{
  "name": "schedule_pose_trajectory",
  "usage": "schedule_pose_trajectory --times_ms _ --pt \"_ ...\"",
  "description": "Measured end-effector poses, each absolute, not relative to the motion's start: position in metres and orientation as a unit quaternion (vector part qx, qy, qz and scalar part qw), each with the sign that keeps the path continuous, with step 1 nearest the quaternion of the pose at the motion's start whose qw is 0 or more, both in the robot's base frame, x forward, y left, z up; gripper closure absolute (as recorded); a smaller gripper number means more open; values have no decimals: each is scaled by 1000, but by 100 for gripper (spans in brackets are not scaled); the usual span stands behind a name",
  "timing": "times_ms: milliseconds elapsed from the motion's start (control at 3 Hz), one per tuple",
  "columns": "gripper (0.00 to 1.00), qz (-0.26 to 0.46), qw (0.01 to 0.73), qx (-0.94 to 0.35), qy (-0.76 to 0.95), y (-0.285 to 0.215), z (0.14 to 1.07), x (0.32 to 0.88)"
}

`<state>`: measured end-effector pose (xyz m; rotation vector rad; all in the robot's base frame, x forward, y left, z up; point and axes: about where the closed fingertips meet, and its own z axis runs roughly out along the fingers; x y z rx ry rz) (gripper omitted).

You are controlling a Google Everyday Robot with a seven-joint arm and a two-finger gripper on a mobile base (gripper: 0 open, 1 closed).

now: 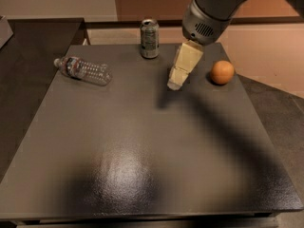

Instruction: Pick water bottle

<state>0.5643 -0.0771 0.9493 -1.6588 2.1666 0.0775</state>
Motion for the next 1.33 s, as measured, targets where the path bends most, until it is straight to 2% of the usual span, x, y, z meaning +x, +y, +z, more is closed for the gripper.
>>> schedule_pose_trajectory --times_ms 667,1333 --pt "0 67 180 -557 808 -15 919 615" --pt "0 112 157 -553 810 63 890 628"
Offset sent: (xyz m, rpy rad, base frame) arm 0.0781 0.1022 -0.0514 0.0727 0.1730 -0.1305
